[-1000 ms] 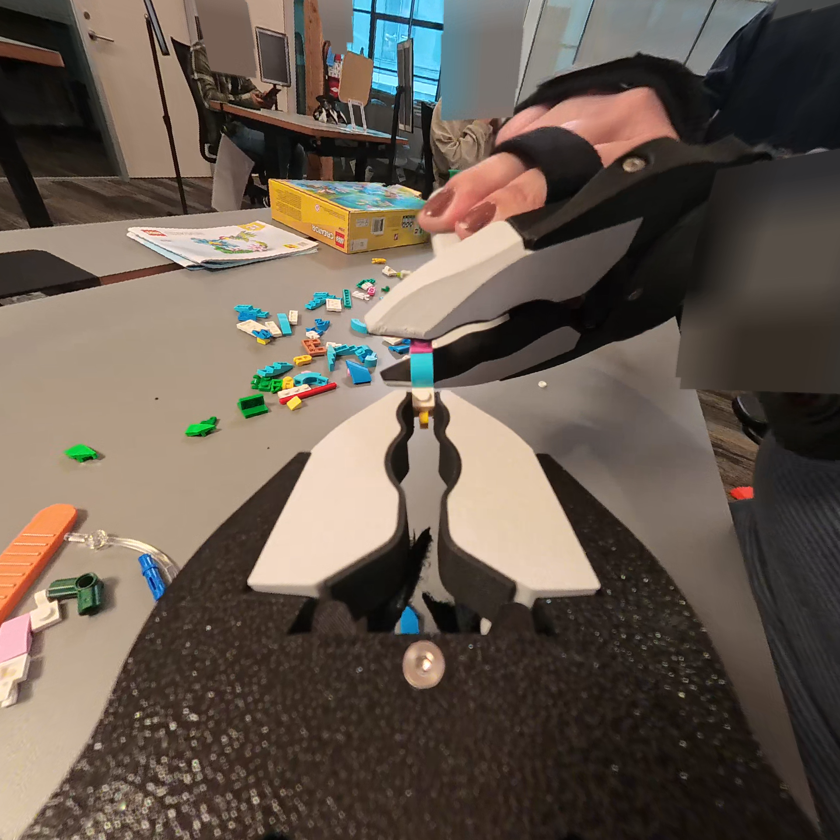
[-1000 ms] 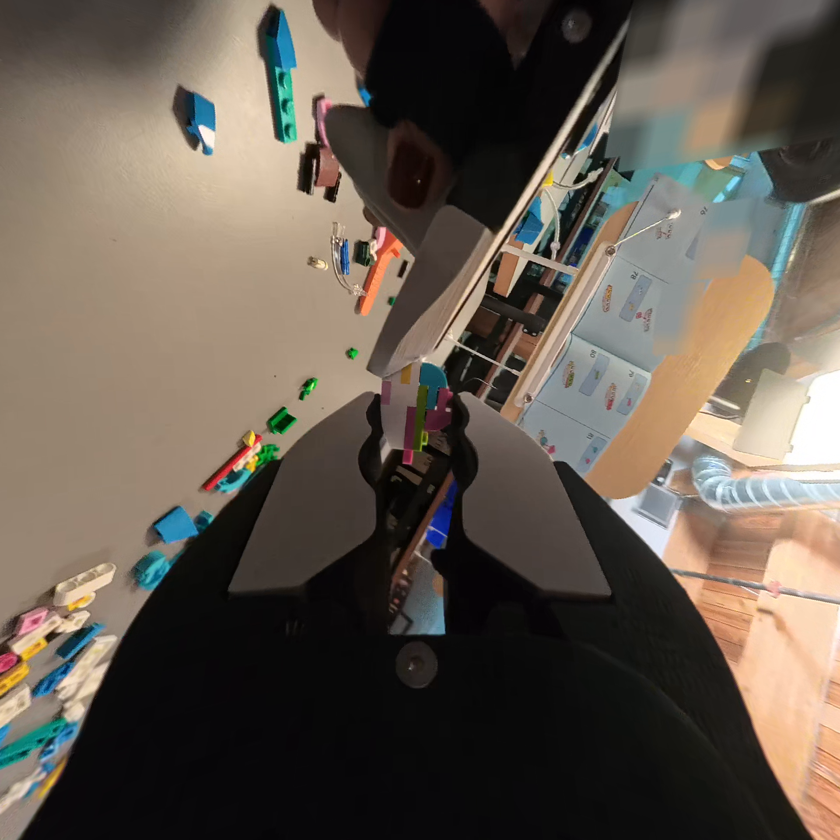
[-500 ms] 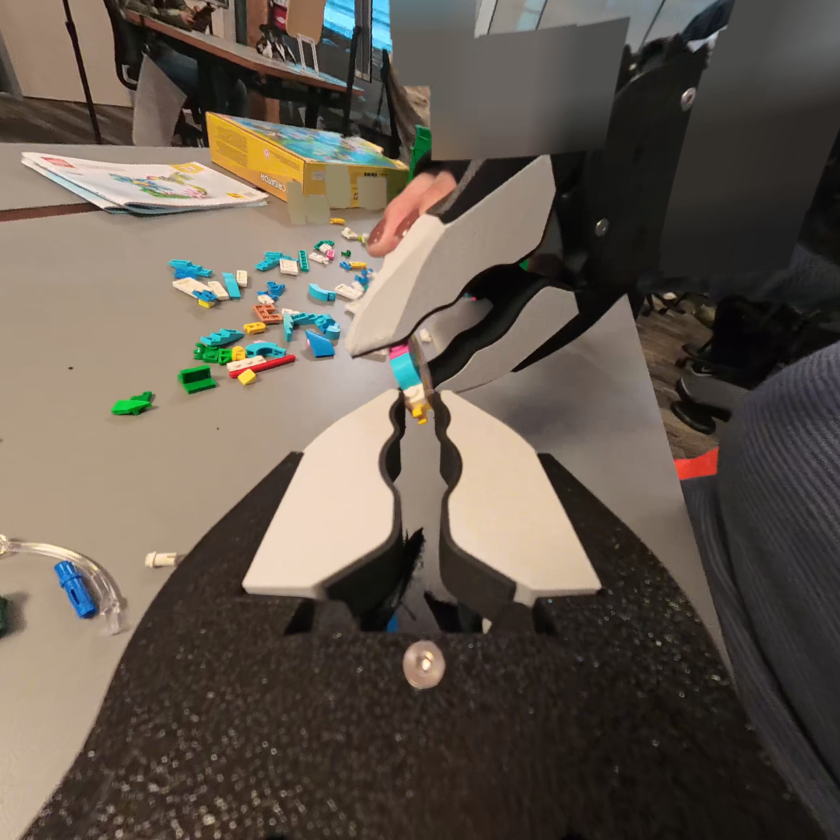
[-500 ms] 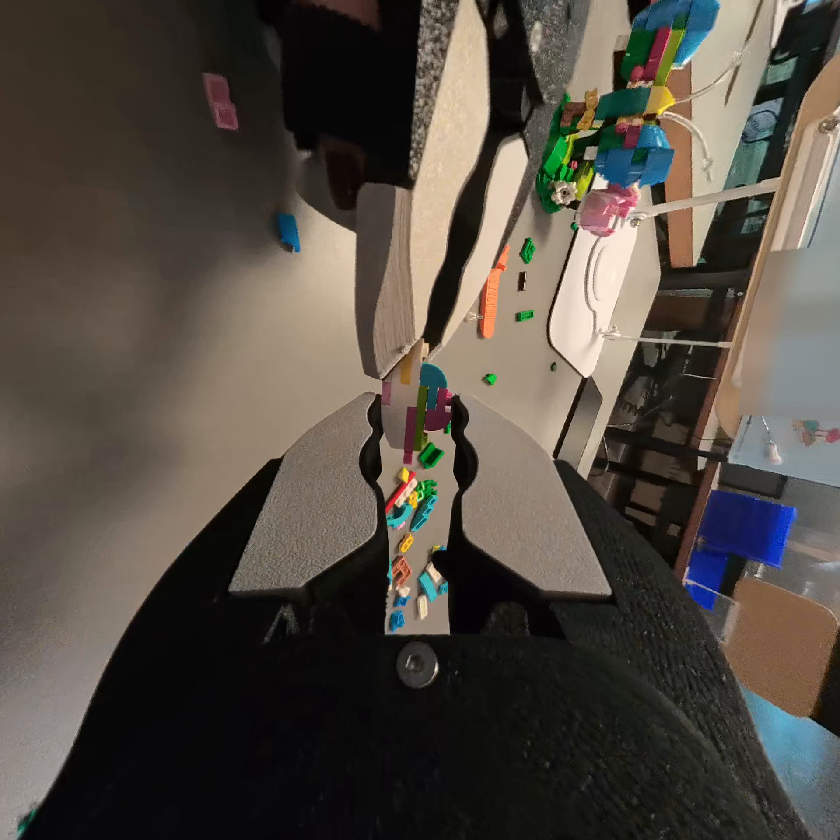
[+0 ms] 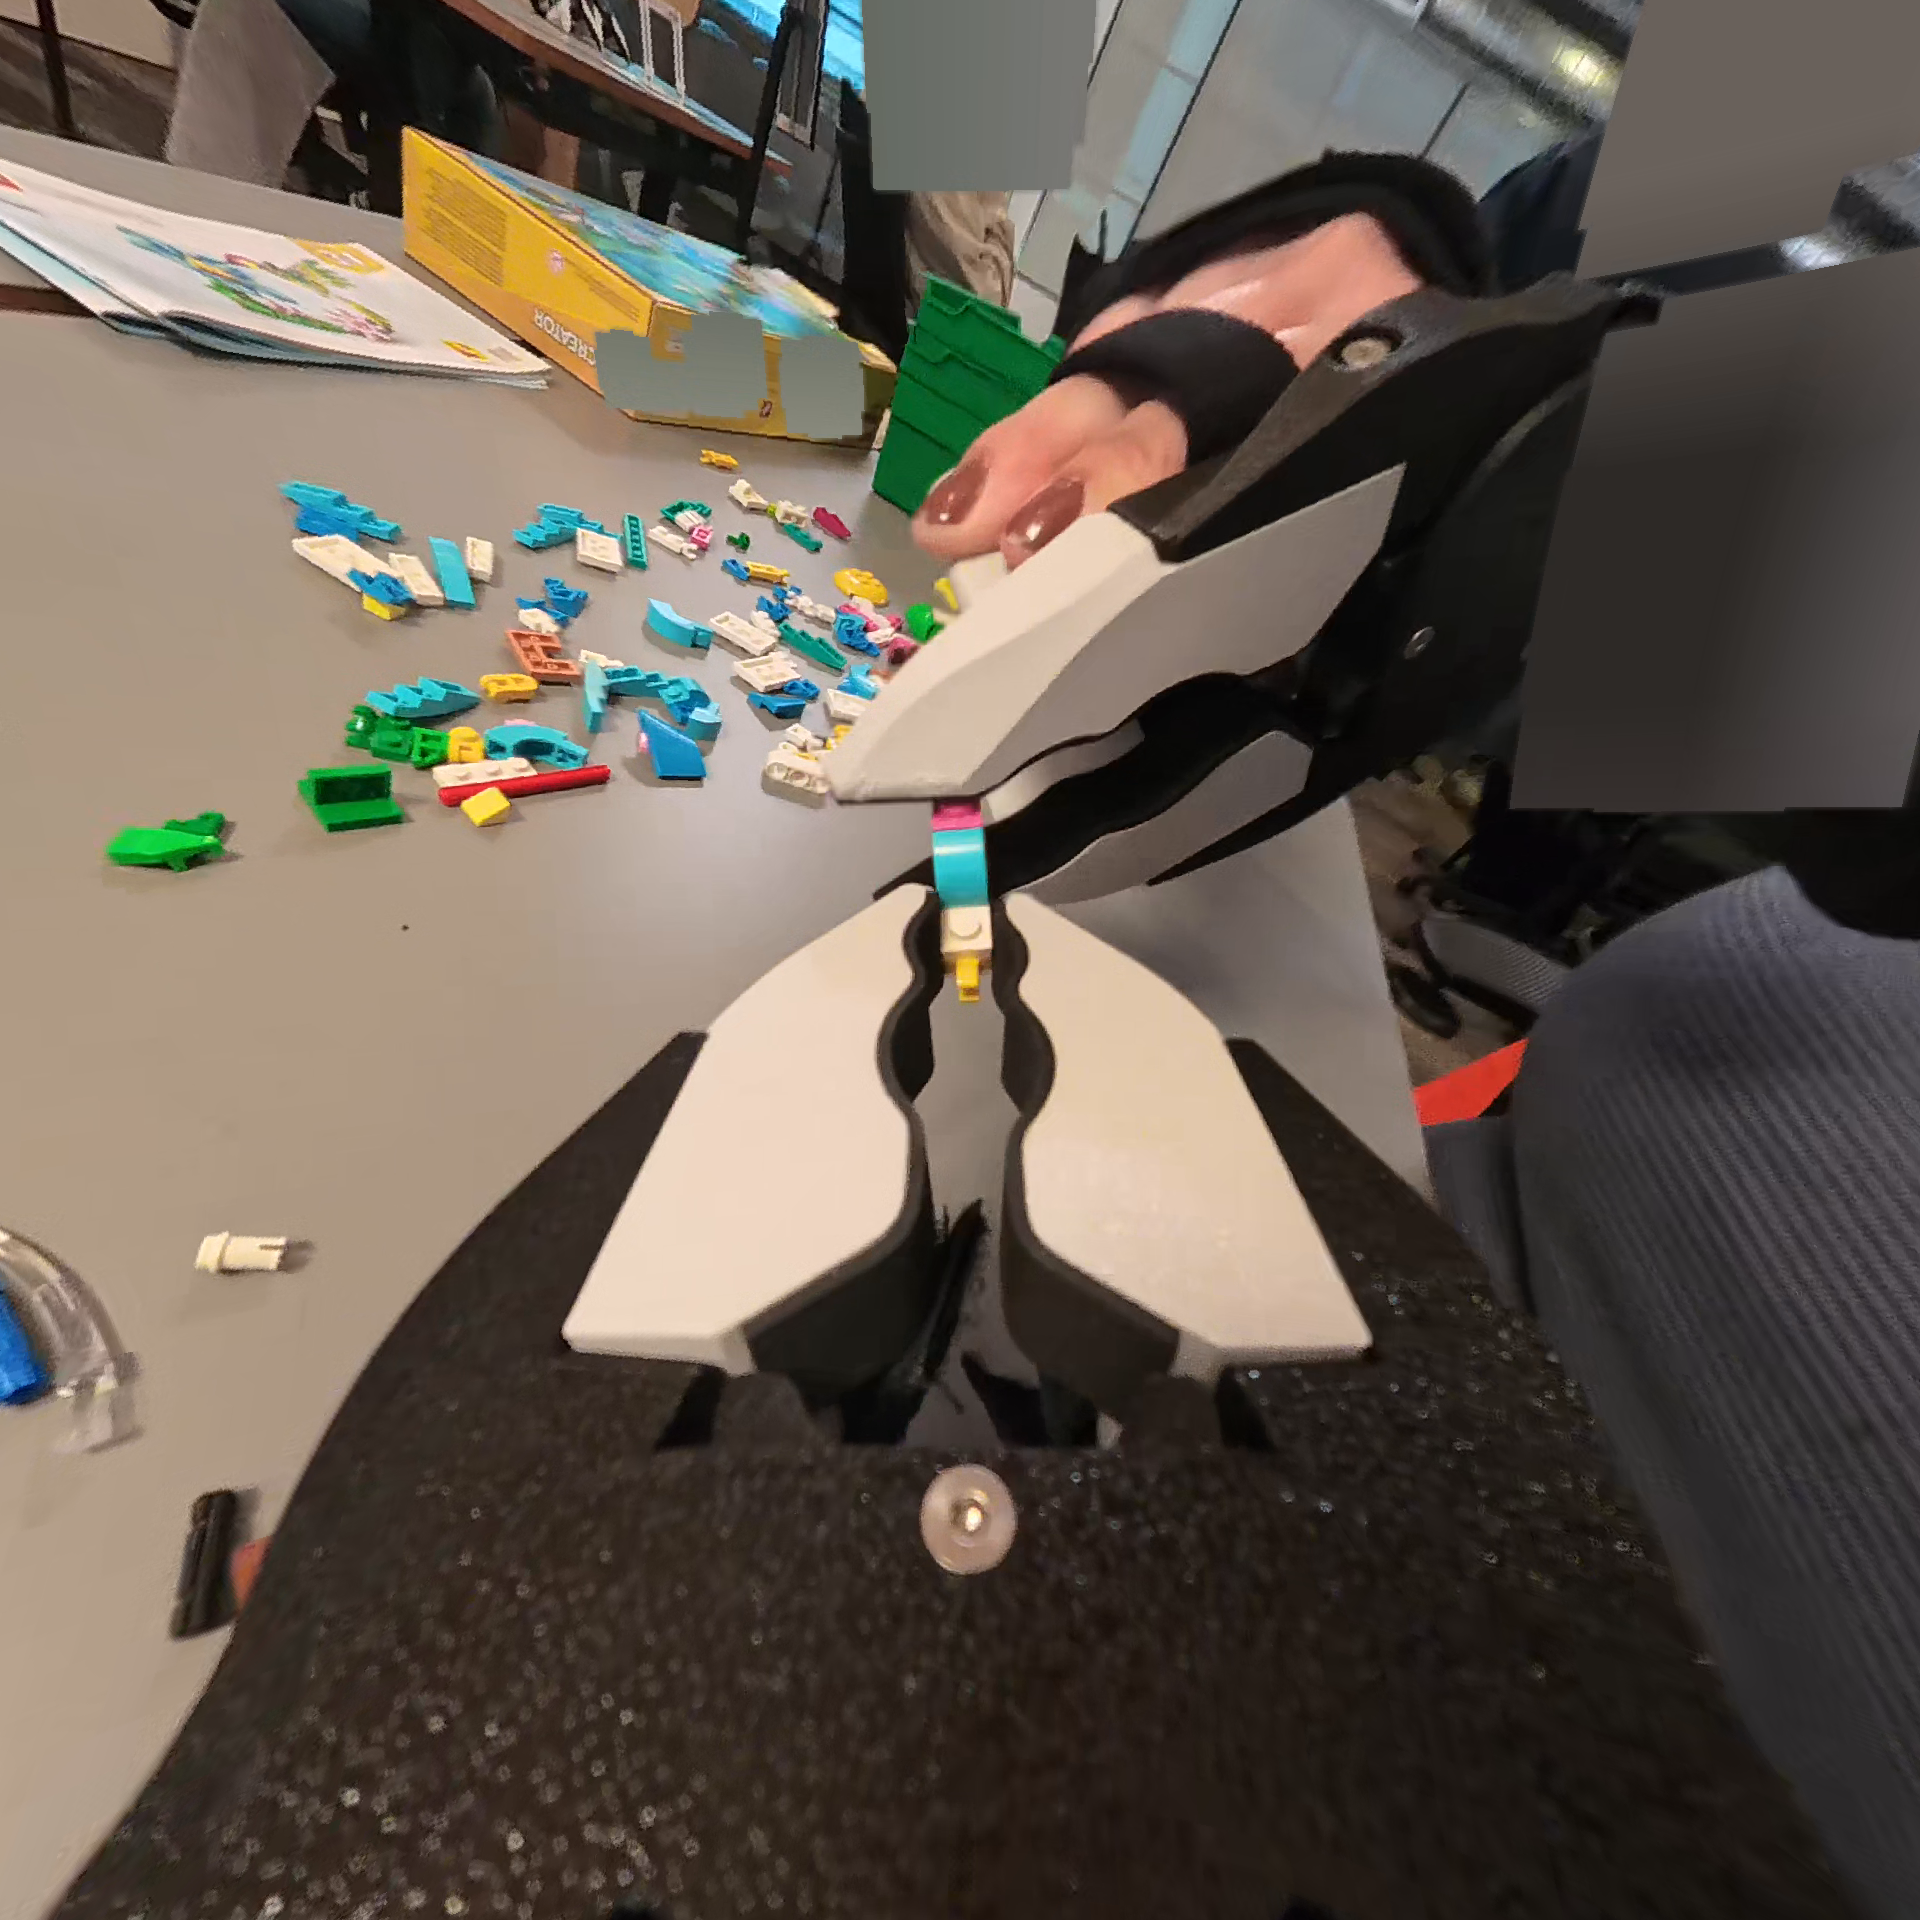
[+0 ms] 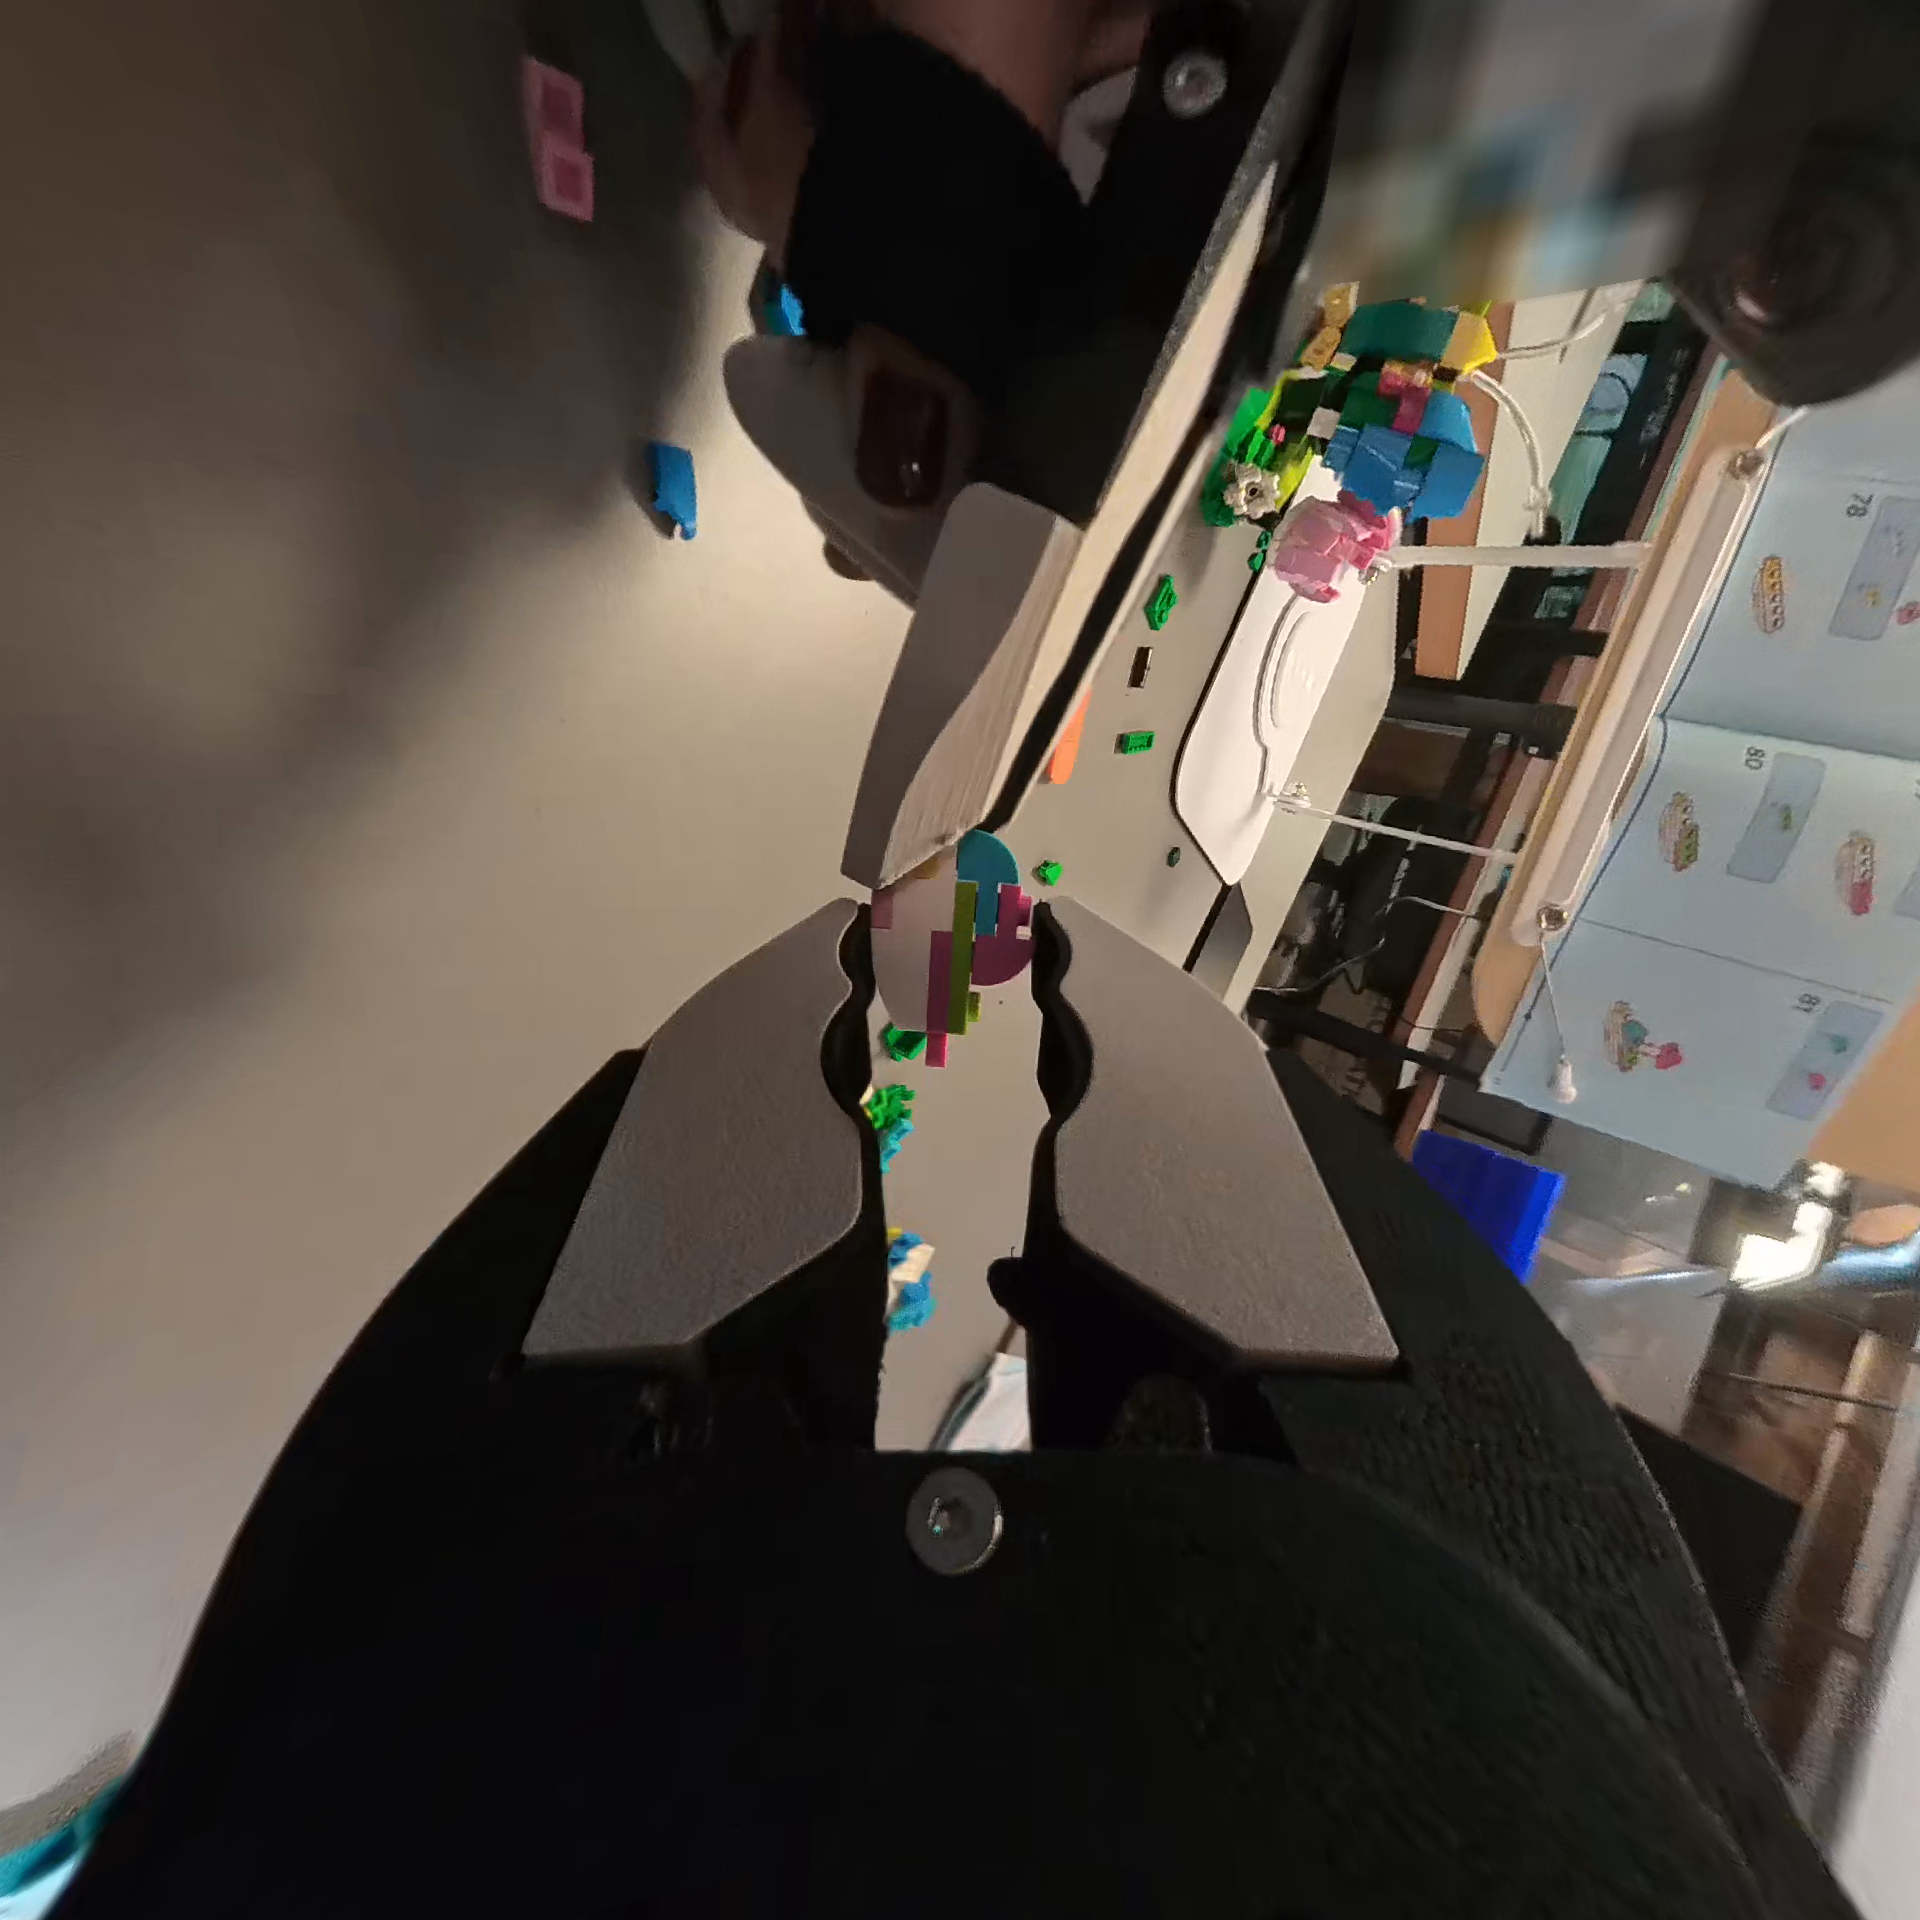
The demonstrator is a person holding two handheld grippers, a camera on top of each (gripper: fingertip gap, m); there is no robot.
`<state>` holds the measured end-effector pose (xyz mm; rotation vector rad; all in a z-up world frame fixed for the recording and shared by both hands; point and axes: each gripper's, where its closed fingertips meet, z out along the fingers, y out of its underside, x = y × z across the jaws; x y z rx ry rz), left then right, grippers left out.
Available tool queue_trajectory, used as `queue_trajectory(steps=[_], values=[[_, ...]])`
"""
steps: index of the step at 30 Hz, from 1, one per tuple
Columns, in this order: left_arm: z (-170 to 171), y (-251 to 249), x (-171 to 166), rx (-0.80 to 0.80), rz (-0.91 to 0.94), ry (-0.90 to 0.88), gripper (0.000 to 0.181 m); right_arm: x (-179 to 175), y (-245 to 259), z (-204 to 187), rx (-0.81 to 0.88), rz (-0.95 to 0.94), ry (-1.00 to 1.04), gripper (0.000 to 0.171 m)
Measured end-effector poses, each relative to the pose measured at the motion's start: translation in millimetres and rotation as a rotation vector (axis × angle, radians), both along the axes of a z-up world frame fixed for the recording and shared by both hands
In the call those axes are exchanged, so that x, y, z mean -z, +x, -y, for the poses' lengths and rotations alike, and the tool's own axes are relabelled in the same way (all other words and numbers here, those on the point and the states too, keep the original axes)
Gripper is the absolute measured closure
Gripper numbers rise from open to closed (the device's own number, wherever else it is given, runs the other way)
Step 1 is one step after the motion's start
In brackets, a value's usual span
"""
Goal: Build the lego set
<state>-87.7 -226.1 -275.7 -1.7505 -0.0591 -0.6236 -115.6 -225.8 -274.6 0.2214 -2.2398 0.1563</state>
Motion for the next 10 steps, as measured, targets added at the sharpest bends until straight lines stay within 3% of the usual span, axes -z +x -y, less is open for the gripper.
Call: queue_trajectory(steps=[6,10], values=[[2.3,-5.3,-3.8,0.000,0.071,0.009,0.173,-7.7,-0.3,1.9,-0.011,-0.039,-0.065,0.145],[-0.2,-3.1,-1.7,-0.014,-0.009,0.017,0.171,-3.0,3.0,-2.8,0.027,0.039,-0.114,0.145]])
